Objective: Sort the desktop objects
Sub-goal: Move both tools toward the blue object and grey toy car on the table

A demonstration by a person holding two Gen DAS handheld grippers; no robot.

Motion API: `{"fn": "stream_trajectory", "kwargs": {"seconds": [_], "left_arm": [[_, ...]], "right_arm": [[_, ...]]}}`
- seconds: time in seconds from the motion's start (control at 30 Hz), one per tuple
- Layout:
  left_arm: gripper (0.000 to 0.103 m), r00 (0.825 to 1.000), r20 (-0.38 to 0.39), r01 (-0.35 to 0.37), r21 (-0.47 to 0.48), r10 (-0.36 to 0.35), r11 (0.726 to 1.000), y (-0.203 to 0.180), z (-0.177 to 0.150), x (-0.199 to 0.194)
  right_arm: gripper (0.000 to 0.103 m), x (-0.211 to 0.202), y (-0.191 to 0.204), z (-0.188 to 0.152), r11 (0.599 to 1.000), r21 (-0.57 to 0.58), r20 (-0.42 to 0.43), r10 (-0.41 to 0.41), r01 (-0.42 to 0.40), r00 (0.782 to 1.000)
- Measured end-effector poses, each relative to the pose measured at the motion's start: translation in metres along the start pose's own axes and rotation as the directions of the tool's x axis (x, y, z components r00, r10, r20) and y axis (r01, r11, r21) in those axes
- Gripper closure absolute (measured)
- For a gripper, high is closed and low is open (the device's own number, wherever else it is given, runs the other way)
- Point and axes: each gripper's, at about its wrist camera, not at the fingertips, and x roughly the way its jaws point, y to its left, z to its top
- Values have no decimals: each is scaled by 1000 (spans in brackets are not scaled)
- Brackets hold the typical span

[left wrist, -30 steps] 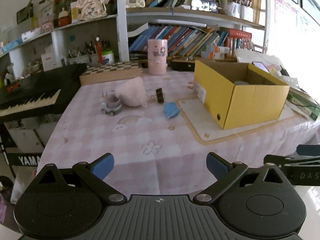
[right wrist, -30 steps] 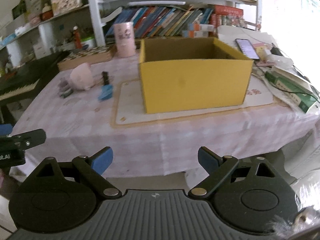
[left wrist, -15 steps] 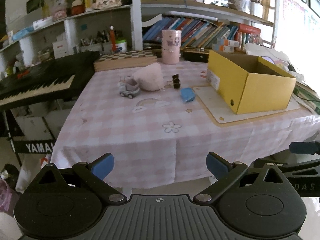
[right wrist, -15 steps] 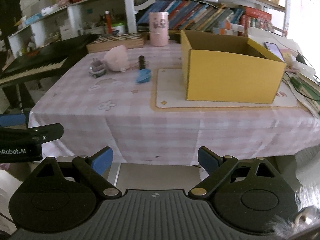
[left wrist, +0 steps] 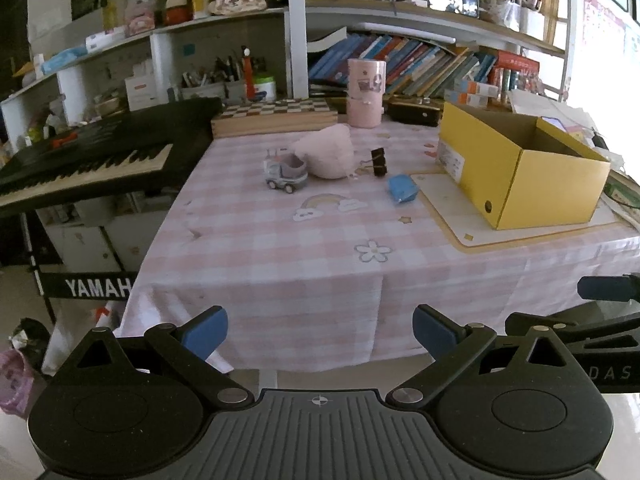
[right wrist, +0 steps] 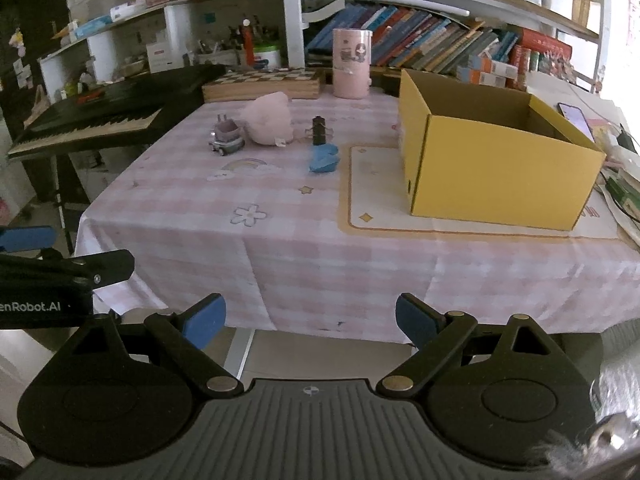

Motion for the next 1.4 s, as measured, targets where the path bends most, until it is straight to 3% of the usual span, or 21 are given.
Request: {"fn": "stream_trajectory", "kwargs": {"seconds": [0.87, 1.4], "left_arm": [[3, 999, 31, -11, -29, 12, 1000, 35, 9, 8], [3, 1000, -2, -24, -28, 24, 999, 39, 26, 44]], "right_arm": [[11, 17, 38, 19, 997, -72, 9, 17, -16, 1000], [12, 57, 36, 38, 995, -93, -28, 37, -40, 999]]}}
